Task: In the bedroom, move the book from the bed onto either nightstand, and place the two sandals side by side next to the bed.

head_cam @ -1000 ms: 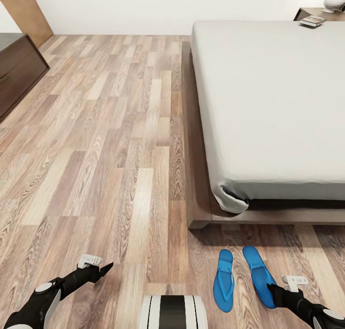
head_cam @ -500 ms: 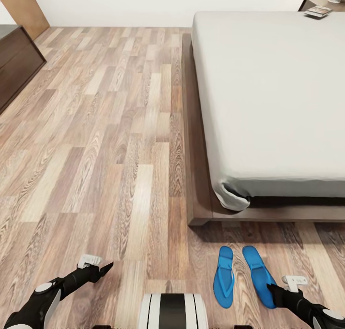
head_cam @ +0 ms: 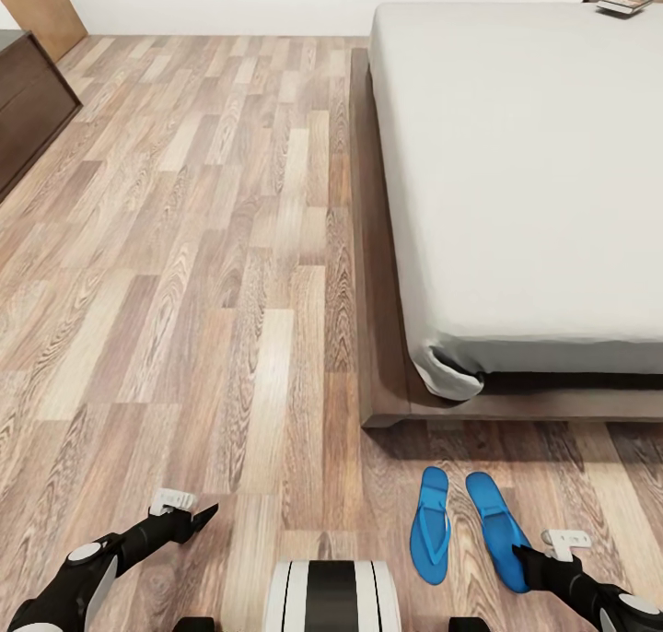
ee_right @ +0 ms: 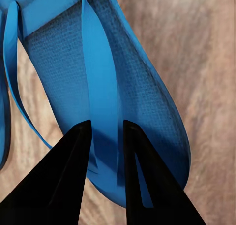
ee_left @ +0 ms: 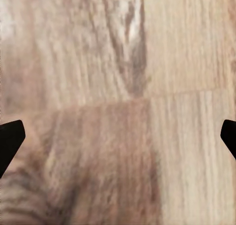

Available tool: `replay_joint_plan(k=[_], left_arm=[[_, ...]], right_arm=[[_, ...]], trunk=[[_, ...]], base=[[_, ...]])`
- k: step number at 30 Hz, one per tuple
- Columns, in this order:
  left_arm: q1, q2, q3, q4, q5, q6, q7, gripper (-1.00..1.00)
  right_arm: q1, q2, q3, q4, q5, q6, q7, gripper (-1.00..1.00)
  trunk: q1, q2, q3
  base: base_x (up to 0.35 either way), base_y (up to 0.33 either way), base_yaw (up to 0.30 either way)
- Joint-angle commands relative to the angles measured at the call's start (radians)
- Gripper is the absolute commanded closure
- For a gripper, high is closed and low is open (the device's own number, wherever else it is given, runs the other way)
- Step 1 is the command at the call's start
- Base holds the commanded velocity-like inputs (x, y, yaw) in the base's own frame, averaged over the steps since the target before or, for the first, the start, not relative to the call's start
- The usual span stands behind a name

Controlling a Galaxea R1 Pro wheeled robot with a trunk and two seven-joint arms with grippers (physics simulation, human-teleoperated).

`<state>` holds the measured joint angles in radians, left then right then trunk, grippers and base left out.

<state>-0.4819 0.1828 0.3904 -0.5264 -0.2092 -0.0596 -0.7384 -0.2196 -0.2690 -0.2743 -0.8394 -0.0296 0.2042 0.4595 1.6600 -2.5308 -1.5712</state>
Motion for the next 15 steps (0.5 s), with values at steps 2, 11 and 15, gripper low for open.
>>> replay_joint_plan(k=[2, 11, 15], left_arm=[[-0.001, -0.001, 0.007, 0.0, -0.011, -0.006, -0.006, -1.0], [-0.001, -0.001, 0.007, 0.0, -0.011, -0.006, -0.006, -1.0], [-0.001, -0.002, 0.007, 0.0, -0.011, -0.006, -0.006, -1.0]], right_arm=[[-0.001, 0.0, -0.003, -0.001, -0.004, 0.009, 0.007, 1.0], [-0.002, 0.0, -0.002, 0.0, -0.004, 0.011, -0.005, 1.0], [-0.004, 0.0, -0.002, 0.054, -0.004, 0.01, -0.04, 1.0]], trunk=[[0.0, 0.0, -0.001], [0.0, 0.0, -0.001], [0.0, 0.0, -0.001]], base=[[0.0, 0.0, 0.0], [0.0, 0.0, 0.0], [0.0, 0.0, 0.0]])
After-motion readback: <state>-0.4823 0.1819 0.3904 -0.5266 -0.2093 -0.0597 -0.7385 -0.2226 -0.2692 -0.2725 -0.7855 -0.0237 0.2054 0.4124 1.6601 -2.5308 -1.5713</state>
